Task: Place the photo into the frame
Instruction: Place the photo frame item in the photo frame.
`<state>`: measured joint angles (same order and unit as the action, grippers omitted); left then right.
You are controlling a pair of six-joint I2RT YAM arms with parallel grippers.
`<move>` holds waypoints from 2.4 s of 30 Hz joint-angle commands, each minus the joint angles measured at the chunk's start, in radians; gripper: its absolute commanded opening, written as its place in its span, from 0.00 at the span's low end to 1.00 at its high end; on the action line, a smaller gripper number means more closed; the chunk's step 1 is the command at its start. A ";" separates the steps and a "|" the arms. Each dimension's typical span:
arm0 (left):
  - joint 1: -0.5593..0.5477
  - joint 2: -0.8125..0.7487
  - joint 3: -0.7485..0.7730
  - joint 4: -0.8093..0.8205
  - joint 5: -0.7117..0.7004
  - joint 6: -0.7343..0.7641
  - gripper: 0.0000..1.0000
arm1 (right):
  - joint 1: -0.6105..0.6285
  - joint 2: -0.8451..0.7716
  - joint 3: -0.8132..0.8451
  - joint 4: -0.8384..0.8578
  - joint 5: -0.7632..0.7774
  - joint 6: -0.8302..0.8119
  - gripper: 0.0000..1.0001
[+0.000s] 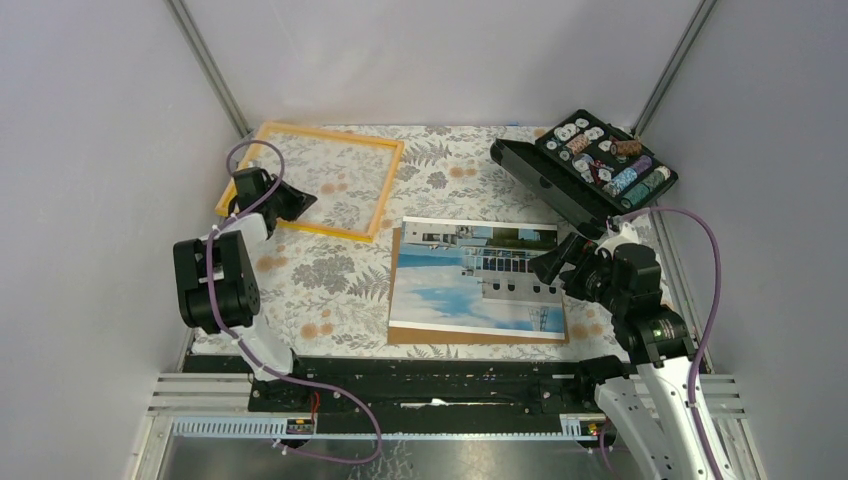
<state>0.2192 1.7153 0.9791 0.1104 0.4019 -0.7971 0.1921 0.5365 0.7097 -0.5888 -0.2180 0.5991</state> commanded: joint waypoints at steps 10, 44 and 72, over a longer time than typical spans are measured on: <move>0.061 0.101 0.001 0.253 0.067 -0.095 0.00 | 0.032 0.020 0.019 0.044 0.050 -0.036 1.00; 0.060 0.249 -0.049 0.507 0.067 -0.277 0.00 | 0.043 0.054 0.002 0.060 0.040 -0.018 1.00; 0.059 0.160 0.121 -0.045 -0.040 -0.126 0.75 | 0.043 0.034 -0.021 0.075 0.027 -0.010 1.00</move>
<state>0.2726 1.9499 1.0679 0.2169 0.4324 -1.0027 0.2230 0.5835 0.6880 -0.5541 -0.1780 0.5850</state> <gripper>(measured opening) 0.692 0.994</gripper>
